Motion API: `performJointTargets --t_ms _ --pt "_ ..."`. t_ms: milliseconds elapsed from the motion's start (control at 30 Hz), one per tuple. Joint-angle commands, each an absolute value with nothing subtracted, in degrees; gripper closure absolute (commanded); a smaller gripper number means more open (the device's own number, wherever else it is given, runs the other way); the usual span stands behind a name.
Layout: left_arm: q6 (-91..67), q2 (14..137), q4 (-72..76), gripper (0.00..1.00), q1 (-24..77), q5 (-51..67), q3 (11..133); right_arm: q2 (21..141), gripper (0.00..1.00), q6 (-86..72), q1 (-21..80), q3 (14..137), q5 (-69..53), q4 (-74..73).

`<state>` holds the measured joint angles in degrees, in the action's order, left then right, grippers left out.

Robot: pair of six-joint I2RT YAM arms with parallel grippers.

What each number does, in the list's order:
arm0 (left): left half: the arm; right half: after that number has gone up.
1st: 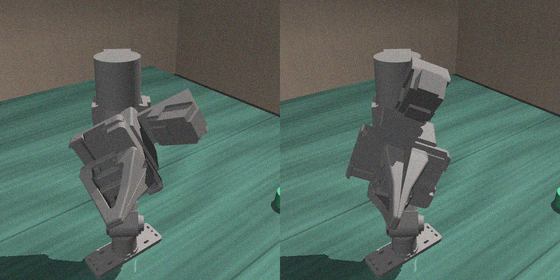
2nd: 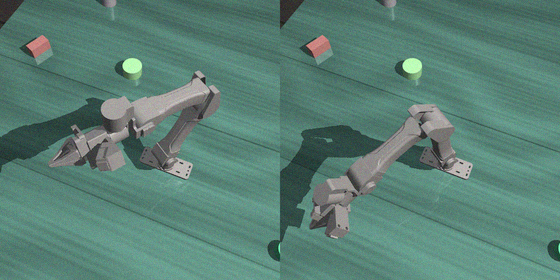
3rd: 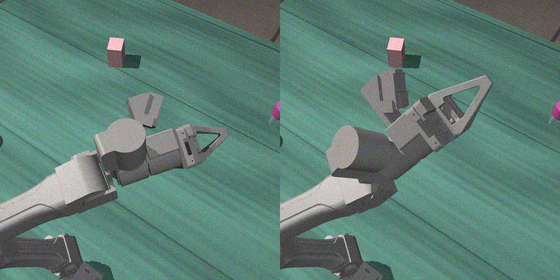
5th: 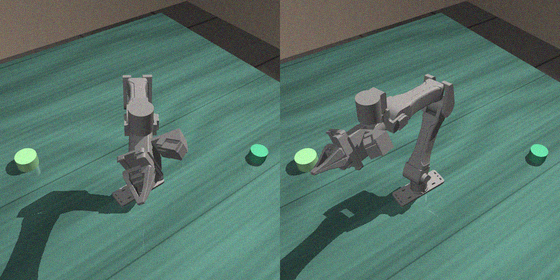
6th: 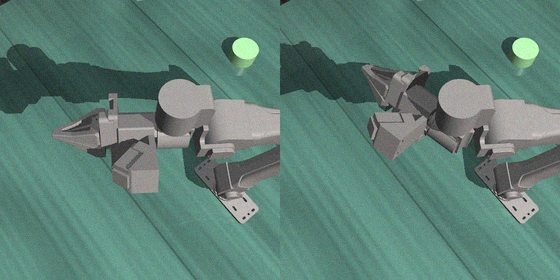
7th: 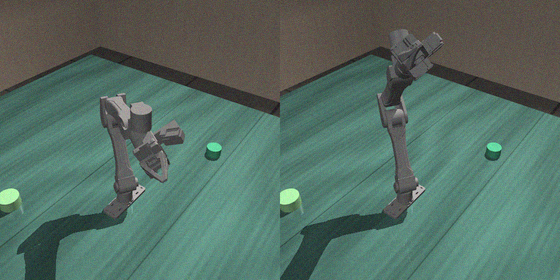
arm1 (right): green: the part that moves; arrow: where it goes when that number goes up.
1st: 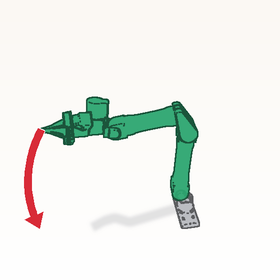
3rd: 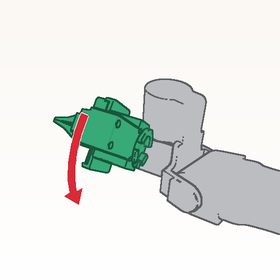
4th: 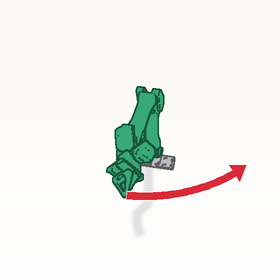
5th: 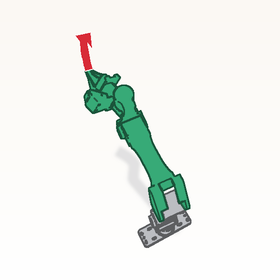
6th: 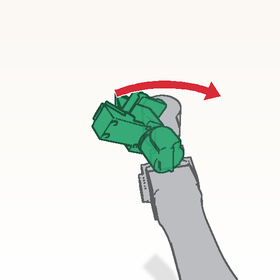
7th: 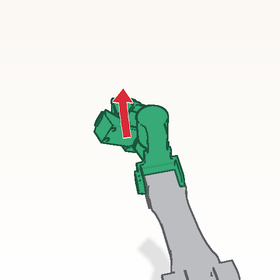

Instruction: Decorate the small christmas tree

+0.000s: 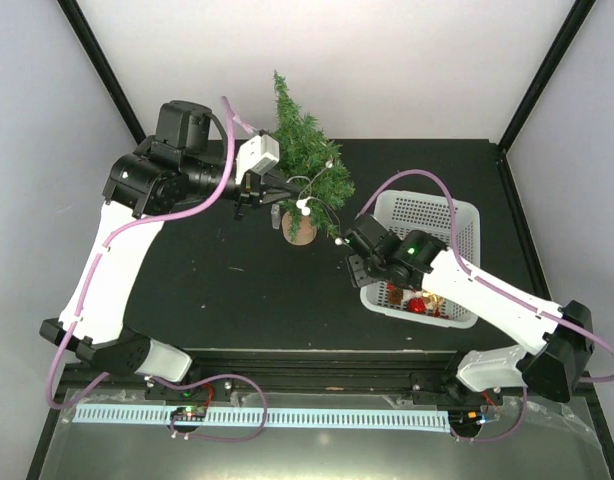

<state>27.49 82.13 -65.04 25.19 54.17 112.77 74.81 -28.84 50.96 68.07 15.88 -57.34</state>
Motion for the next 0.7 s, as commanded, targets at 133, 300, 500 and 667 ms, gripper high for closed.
performJointTargets --t_ms 133,300,500,667 --pt "28.91 82.25 -66.24 0.99 24.78 54.66 115.51 79.25 0.37 -26.35 50.5 69.54 18.31 -51.67" --pt "29.21 82.31 -67.23 0.98 24.78 55.59 115.66 81.63 0.39 -26.97 49.71 68.03 18.16 -46.84" --pt "29.88 82.18 -68.37 0.98 24.72 55.64 115.78 82.87 0.42 -27.42 48.29 68.74 21.45 -45.87" --pt "29.66 82.18 -68.36 0.98 24.7 55.77 115.74 81.06 0.43 -27.63 48.12 67.59 24.92 -46.42"
